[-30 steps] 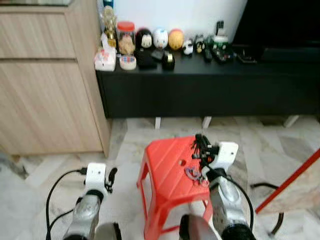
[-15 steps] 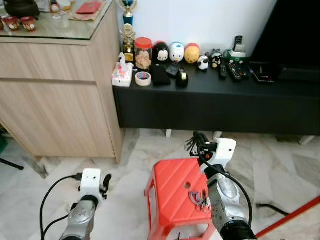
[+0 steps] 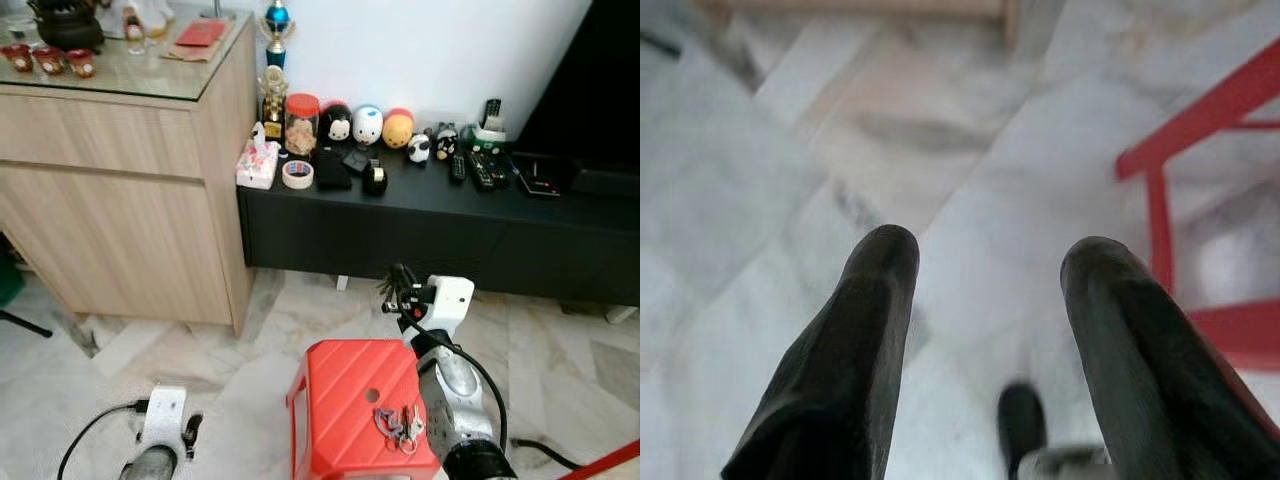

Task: Hang keys on a hook

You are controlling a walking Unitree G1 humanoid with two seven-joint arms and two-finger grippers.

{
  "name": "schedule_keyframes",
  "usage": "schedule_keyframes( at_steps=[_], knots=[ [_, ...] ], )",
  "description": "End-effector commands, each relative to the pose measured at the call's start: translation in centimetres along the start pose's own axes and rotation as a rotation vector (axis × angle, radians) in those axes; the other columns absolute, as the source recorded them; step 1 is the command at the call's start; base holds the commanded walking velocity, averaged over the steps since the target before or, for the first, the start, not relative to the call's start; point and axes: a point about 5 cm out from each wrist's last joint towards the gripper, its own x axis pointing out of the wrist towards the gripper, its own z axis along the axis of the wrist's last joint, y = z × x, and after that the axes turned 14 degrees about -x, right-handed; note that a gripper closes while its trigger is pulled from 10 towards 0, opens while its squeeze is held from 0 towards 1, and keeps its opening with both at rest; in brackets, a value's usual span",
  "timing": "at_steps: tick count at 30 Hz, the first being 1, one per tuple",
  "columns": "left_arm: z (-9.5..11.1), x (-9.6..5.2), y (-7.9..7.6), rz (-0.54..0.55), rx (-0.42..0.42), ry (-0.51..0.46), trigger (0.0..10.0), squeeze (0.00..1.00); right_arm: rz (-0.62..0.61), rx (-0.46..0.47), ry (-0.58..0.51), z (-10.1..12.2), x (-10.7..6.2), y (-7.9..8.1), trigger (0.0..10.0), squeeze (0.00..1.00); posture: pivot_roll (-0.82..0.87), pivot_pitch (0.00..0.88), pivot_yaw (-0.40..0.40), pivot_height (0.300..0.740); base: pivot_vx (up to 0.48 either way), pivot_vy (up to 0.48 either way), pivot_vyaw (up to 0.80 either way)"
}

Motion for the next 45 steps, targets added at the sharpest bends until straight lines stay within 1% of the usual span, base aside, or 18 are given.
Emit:
schedule_keyframes(
  at_steps=[1, 4, 10, 15, 19, 22, 24, 29, 45],
  knots=[
    [-1.0, -0.3, 0.2, 0.017, -0.002, 0.044, 10.0, 0.0, -0.016, -0.005, 0.008, 0.0, 0.0, -0.5, 10.0, 0.0, 0.05, 0.0, -0.098, 0.74, 0.0, 0.0, 0.0],
    [-1.5, -0.5, 0.4, 0.021, -0.007, 0.053, 10.0, 0.0, -0.017, -0.008, 0.018, -0.1, 0.0, -0.4, 10.0, 0.0, 0.03, 0.0, -0.091, 0.74, 0.0, 0.0, 0.0],
    [-1.8, -0.6, 0.0, 0.009, -0.022, 0.054, 10.0, 0.0, -0.05, -0.024, 0.072, -0.9, -0.4, -0.7, 10.0, 0.0, 0.03, 0.0, -0.089, 0.74, 0.0, 0.0, 0.0],
    [-1.9, -0.6, -0.4, 0.0, -0.033, 0.052, 10.0, 0.0, -0.049, -0.021, 0.087, -1.2, -0.4, -0.4, 10.0, 0.0, 0.04, 0.0, -0.085, 0.74, 0.0, 0.0, 0.0],
    [-1.9, -0.6, -0.4, 0.003, -0.039, 0.055, 10.0, 0.0, -0.041, -0.019, 0.092, -1.2, -0.3, -0.1, 10.0, 0.0, 0.04, 0.0, -0.085, 0.74, -0.253, 0.0, 0.0],
    [-2.1, -0.6, -0.5, -0.003, -0.033, 0.066, 10.0, 0.0, -0.054, -0.035, 0.108, -1.6, -0.7, -0.4, 10.0, 0.0, 0.05, 0.0, -0.08, 0.74, -0.266, 0.0, 0.0],
    [-2.2, -0.6, -0.6, -0.007, -0.032, 0.069, 10.0, 0.0, -0.078, -0.021, 0.119, -1.9, -1.0, -0.6, 10.0, 0.0, 0.04, 0.0, -0.075, 0.74, -0.266, 0.0, 0.0],
    [-2.3, -0.7, -0.8, -0.027, -0.021, 0.071, 10.0, 0.0, -0.075, -0.024, 0.127, -2.3, -1.3, -0.5, 10.0, 0.0, 0.04, 0.0, -0.069, 0.74, -0.271, 0.0, 0.0],
    [-2.1, -0.5, -1.2, -0.031, -0.03, 0.065, 10.0, 0.0, -0.079, -0.02, 0.133, -2.2, -1.1, -0.3, 10.0, 0.0, 0.05, 0.0, -0.071, 0.74, -0.276, 0.0, 0.0]
  ],
)
